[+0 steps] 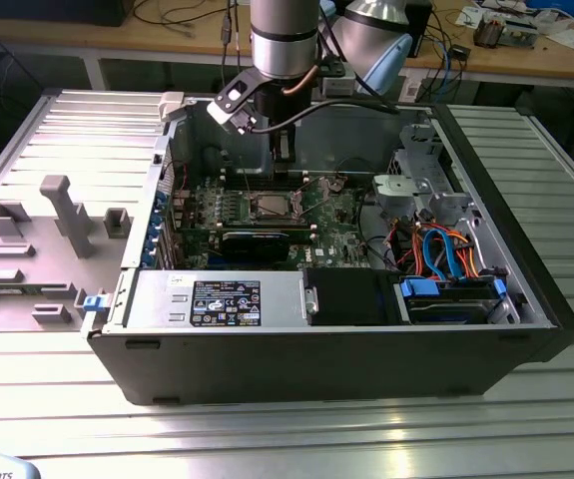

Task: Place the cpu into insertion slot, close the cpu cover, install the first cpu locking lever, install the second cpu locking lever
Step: 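Close the cpu cover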

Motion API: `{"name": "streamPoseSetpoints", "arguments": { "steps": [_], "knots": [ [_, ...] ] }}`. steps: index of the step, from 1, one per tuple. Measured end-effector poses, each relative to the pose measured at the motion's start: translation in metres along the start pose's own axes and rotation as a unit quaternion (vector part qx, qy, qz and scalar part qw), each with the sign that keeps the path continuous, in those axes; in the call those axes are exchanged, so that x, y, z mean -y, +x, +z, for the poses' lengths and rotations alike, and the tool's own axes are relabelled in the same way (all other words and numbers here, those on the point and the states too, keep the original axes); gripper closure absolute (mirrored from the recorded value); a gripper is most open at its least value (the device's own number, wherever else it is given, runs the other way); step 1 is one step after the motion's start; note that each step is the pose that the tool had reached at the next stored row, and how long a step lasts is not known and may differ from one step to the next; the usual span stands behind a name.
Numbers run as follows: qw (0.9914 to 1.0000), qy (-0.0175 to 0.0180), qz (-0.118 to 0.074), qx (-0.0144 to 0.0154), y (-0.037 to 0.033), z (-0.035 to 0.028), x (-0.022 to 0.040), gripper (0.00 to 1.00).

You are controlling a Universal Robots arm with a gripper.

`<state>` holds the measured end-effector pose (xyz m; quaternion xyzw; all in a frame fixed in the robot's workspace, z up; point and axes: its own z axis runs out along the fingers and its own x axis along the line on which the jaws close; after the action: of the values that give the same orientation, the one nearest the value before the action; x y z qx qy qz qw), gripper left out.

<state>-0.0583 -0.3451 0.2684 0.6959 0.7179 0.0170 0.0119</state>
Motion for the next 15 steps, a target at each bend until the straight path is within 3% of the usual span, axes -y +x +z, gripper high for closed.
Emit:
{"name": "streamPoseSetpoints", "arguments": {
  "steps": [15],
  "knots": [
    [1.0,0.0,0.0,0.0,0.0,0.0001,-0.0022,0.89]
  ]
}}
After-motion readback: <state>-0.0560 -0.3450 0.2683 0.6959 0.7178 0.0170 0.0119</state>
